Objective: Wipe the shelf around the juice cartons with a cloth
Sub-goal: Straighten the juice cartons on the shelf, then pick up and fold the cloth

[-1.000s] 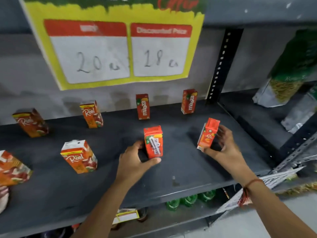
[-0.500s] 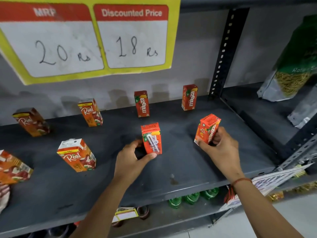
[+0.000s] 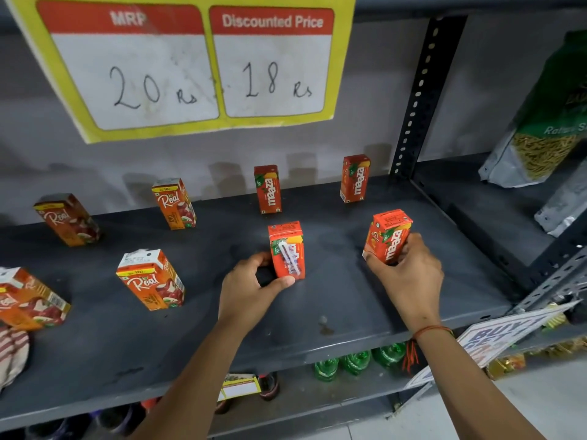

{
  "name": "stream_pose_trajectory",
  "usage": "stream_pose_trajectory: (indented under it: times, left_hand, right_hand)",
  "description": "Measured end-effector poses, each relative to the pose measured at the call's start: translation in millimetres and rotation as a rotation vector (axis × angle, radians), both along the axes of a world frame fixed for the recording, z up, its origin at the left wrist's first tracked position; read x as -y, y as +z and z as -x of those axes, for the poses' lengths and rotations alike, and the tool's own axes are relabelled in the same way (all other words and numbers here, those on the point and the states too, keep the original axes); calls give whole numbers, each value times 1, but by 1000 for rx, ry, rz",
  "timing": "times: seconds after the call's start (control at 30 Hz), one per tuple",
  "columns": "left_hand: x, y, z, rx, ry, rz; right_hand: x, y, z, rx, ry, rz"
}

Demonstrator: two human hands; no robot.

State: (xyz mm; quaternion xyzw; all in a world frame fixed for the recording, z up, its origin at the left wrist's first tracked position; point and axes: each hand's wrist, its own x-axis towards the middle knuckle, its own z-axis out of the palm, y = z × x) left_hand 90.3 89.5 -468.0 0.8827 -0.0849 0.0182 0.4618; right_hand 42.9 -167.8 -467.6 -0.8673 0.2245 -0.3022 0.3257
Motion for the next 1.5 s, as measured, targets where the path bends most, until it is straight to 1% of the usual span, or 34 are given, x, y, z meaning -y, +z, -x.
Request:
stream_pose_trajectory:
  times: [0.2, 0.33, 0.43, 0.53, 0.6, 0.73, 0.87, 0.93, 1.0, 1.07, 1.17, 1.23, 1.27, 1.37, 1.5]
  left_hand:
    - [-1, 5, 4, -19, -4, 52]
    - [-11, 10, 12, -73, -38, 119]
    - [-25, 17, 30, -150, -44, 218]
    - [-55, 19, 55, -115, -4, 278]
    - [-85, 20, 72, -58, 50, 241]
    - [-164, 21, 105, 138, 211, -24]
    - [-254, 22, 127, 252, 349, -183]
    - [-299, 21, 135, 270, 449, -219]
    - [-340, 21, 138, 257, 553, -269]
    - [-376, 23, 136, 214, 641, -282]
    - [-422, 27, 120, 128, 722, -231]
    - [-443, 31, 104, 13, 743, -228]
    - [-450, 32, 98, -47, 739, -236]
    - [-461, 35, 87, -157, 695, -221]
    - [-465, 36, 90, -237, 667, -141]
  right_hand:
    - [-3, -1, 5, -24, 36, -7]
    - [-11, 2, 21, 27, 33, -111]
    - [-30, 9, 40, 129, -5, -187]
    - [-74, 21, 57, 276, 56, -131]
    - [-116, 30, 64, 331, 155, -80]
    - [-220, 42, 69, 352, 418, 19]
    - [-326, 41, 67, 333, 692, 99]
    - [-374, 39, 63, 307, 811, 151]
    - [-417, 37, 54, 230, 882, 221]
    - [-449, 37, 42, 78, 843, 198]
    - [-468, 34, 17, -174, 699, 105]
    - [-471, 31, 4, -323, 643, 128]
    - [-474, 30, 0, -368, 626, 152]
    - [-491, 32, -4, -403, 637, 173]
    - [-512, 35, 3, -439, 676, 152]
